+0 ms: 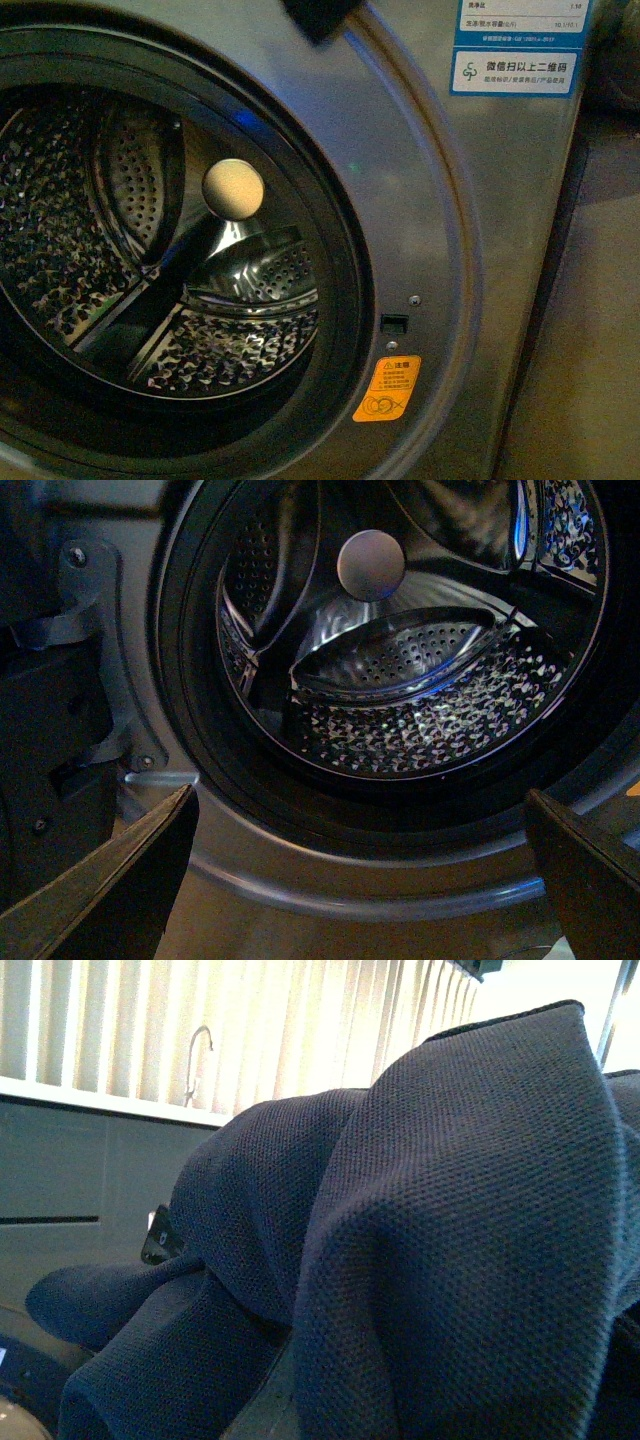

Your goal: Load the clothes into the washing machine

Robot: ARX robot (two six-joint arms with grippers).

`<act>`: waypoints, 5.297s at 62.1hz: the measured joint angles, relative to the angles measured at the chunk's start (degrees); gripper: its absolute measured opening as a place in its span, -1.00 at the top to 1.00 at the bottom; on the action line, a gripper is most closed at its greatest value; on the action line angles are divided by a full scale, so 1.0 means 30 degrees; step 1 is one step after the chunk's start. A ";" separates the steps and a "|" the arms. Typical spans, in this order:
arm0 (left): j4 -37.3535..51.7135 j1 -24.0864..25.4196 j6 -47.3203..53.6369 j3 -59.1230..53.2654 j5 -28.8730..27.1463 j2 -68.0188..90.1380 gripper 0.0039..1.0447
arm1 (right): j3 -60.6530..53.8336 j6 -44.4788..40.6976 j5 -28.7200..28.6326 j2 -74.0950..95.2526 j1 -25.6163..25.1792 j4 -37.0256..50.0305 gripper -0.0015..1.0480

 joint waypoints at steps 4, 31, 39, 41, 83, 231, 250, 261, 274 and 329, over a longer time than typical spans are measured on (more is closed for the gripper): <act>0.0000 0.0000 0.0000 0.0000 0.0000 0.0000 -0.88 | -0.0109 -0.0117 0.0488 0.0204 0.0503 0.0007 0.69; 0.0000 0.0000 0.0000 0.0000 0.0000 0.0000 -0.88 | -0.0146 -0.0270 0.0634 0.0248 0.0605 0.0044 0.69; 0.0947 0.0962 -0.1268 0.0007 0.2353 0.0495 -0.88 | -0.0146 -0.0277 0.0634 0.0248 0.0605 0.0044 0.69; 0.1931 0.1836 -0.1894 0.0044 0.3803 0.1115 -0.88 | -0.0146 -0.0277 0.0656 0.0248 0.0605 0.0051 0.69; 2.1719 0.4182 -1.2123 1.3923 1.5475 2.0043 -0.88 | -0.0146 -0.0335 0.0670 0.0248 0.0612 0.0051 0.70; 1.6116 -0.8007 -0.4619 2.0640 0.1829 2.4567 0.22 | -0.0146 -0.0517 0.0801 0.0102 0.0612 0.0138 -0.64; 1.8185 -0.5770 -0.6528 1.6502 0.2433 2.2833 0.75 | -0.0146 -0.0503 0.0801 0.0102 0.0612 0.0138 -0.86; 1.9591 -0.4656 -0.6965 1.3005 0.3111 2.1682 0.76 | -0.0146 -0.0503 0.0801 0.0102 0.0612 0.0138 -0.86; 2.0429 -0.2856 -0.7708 1.0477 0.3978 2.1311 0.76 | -0.0146 -0.0503 0.0801 0.0102 0.0612 0.0138 -0.86; 2.4822 -0.1974 -0.7009 0.5668 0.4255 2.5332 0.76 | -2.2673 0.1785 1.2429 -1.3027 -0.3351 0.2346 0.17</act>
